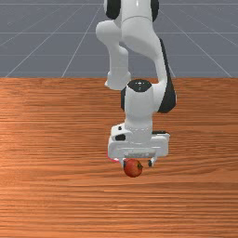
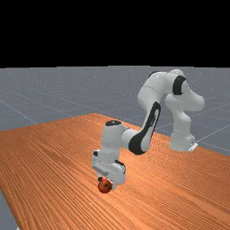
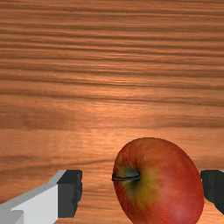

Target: Pick the apple to the marker

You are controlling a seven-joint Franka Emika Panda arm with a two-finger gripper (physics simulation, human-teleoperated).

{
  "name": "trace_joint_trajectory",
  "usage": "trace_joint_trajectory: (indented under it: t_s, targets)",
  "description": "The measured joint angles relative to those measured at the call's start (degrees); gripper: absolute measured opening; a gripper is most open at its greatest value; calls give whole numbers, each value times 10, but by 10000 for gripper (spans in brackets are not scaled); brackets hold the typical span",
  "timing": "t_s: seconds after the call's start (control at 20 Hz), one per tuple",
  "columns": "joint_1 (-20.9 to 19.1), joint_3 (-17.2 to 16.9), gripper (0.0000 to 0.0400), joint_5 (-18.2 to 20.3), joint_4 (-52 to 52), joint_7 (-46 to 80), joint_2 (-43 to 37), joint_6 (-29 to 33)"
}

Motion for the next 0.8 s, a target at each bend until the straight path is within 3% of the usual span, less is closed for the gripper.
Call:
trace_joint_trajectory:
  t_s: [0.25, 0.3, 0.7, 0.8]
  targets:
    - [0, 2, 400, 0, -8, 5, 13, 3]
    - [4, 3, 307, 0, -9, 9, 16, 3]
    - [9, 1, 304, 2, -24, 20, 7, 2]
    - [11, -8, 305, 0, -86, 21, -28, 3]
